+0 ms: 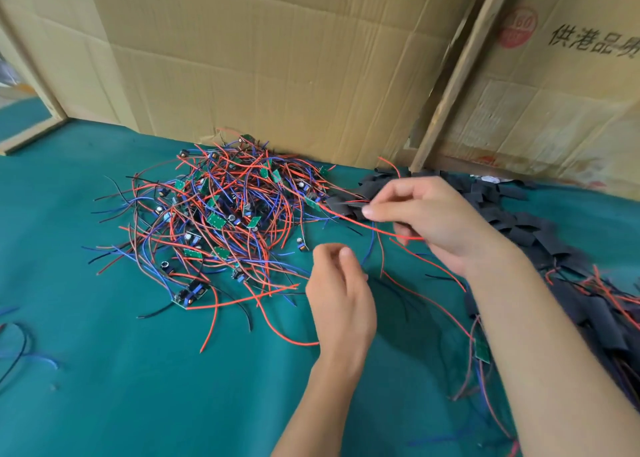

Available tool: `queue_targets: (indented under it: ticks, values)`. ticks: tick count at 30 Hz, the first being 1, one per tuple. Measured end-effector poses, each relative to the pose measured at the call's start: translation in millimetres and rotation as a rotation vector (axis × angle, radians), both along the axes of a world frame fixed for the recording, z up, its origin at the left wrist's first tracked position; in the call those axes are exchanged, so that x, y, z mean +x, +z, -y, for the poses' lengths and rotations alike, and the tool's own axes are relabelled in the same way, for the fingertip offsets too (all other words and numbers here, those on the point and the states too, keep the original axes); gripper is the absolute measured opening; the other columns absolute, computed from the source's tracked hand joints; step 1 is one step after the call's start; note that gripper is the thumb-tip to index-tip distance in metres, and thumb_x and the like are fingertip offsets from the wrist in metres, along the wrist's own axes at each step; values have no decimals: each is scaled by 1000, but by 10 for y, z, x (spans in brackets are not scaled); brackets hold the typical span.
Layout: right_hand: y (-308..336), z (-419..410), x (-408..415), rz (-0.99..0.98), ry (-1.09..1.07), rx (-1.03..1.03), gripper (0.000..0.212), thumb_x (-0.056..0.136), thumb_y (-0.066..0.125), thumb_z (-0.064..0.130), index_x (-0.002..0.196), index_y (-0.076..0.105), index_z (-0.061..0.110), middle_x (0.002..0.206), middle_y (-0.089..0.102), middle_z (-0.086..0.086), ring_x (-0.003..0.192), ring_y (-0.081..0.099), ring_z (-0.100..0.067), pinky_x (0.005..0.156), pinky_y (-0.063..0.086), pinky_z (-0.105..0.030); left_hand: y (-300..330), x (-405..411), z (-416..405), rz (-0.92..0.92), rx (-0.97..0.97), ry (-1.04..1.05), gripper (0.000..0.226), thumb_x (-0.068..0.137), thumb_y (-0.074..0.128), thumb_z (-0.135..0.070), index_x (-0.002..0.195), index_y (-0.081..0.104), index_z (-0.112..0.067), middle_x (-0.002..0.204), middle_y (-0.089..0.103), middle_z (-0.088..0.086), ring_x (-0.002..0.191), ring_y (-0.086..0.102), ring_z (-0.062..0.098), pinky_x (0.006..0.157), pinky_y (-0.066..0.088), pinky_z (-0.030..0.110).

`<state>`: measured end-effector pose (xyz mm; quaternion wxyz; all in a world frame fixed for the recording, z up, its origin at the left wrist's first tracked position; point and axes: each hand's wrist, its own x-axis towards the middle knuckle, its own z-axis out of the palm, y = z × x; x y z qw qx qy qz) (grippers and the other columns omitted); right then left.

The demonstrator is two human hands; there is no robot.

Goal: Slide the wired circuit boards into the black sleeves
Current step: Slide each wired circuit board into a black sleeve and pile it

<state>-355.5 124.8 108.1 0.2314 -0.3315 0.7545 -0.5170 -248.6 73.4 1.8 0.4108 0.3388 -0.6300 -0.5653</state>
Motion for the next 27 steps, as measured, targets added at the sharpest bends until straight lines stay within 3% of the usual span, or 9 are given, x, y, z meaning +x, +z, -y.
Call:
queue_targets:
  ticks: [4,9,11,13,16,20,23,27]
  values:
    - [-73,-487,185,24,172,136,19,72,86,22,71,70,11,58,52,0,55,41,-14,51,31,-24,105,35,5,-204,283,-31,31,109,37,-36,92,60,-23,89,71,5,73,73,18,47,52,31]
    - [-173,-784,181,12,310,321,28,70,83,35,79,75,10,69,58,-7,66,44,-18,60,34,-30,90,32,30,-193,364,-129,24,104,41,-12,94,62,-11,73,68,11,56,67,20,41,45,26]
    - [-192,-827,154,74,245,218,29,73,82,35,87,77,9,69,58,-5,63,47,-15,56,39,-24,75,31,-13,-152,309,-202,25,102,39,-6,96,62,-11,68,68,5,52,64,20,40,44,26]
    - [-220,-829,113,130,124,58,19,80,82,22,94,79,10,73,62,-3,67,54,-14,57,45,-22,69,26,-48,-116,273,-276,26,99,37,-2,97,61,-13,65,68,4,49,63,22,41,44,26]
    - [-270,-823,11,166,-140,-180,19,90,69,1,102,80,11,89,64,-11,80,62,-20,67,55,-25,53,25,-63,-68,254,-379,28,92,37,-2,96,59,-19,56,62,5,42,57,23,39,40,24]
    - [-322,-824,-39,99,-381,-299,29,86,70,-9,105,78,11,92,74,-8,72,68,-17,88,60,-38,39,34,-86,-41,158,-487,12,98,50,-19,92,60,-22,50,56,4,34,48,21,35,35,20]
    - [-355,-768,-10,99,-457,-371,28,83,72,-11,101,76,10,84,77,-4,66,69,-17,72,61,-29,32,26,-109,-41,101,-545,16,105,50,-25,97,63,-28,49,55,3,33,48,20,35,36,20]
    - [-398,-542,133,-21,-408,-232,26,80,77,-5,93,78,19,79,79,4,58,66,-11,48,50,-20,54,0,-133,-85,143,-543,16,107,46,-18,106,62,-21,58,64,6,40,57,21,36,40,22]
